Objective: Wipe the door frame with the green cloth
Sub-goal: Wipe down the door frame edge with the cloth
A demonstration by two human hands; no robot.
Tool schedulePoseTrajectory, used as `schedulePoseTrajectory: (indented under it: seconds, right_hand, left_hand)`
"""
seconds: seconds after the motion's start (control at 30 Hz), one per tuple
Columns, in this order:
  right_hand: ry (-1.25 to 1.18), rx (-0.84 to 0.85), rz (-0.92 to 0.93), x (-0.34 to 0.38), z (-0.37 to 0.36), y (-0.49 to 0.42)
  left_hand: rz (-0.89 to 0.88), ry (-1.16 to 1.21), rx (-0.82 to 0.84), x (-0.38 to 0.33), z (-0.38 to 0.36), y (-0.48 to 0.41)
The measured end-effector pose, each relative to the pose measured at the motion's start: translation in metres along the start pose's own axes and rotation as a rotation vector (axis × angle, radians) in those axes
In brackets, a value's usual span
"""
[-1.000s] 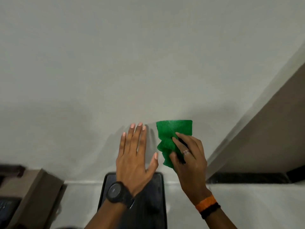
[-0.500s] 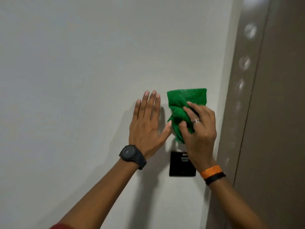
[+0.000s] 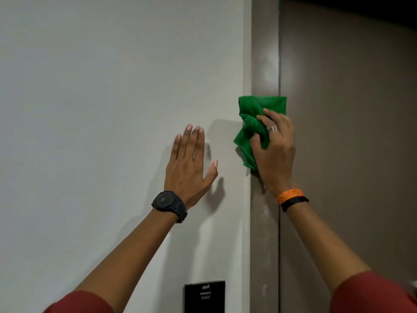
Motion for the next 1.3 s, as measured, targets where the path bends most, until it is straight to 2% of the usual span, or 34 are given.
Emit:
schedulePoseTrajectory:
  seconds: [0.17, 0.43, 0.63, 0.9, 1.13, 1.3]
  right_hand:
    - [0.083, 0.316, -0.064, -0.030, -0.032, -0.006]
    - [0.265, 0.284, 0.021, -0.038, -0.055, -0.021]
    - [0.286, 0.275, -0.024, -0.041, -0.042, 0.055]
    - [0.269, 0.317, -0.016, -0.048, -0.058, -0.026]
    - [0.267, 0.361, -0.063, -0.047, -0.032, 0.083]
    - [0.285, 0.388, -0.087, -0.050, -0.040, 0.052]
  left_hand:
    - [-0.016, -0.014, -0.027, -0.006, -0.022, -0.018]
    - [-0.080, -0.069, -0.073, -0.015, -0.041, -0.033]
    - [-0.092, -0.097, -0.065, -0.019, -0.043, -0.031]
    - [-0.112, -0.087, -0.081, -0.026, -0.044, -0.029]
    - [-0.121, -0.087, -0.048, -0.035, -0.049, 0.002]
    - [-0.151, -0.091, -0.012, -0.048, -0.057, 0.025]
Point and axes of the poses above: each hand's wrist, its own y-axis away from the middle knuckle, its own z-axis out of the back of the hand, x = y × z, the point moved 8 cm from there along -y, towards the middle knuckle, and after that the axes turned 2 degrees about -x, right-handed, at the moved point
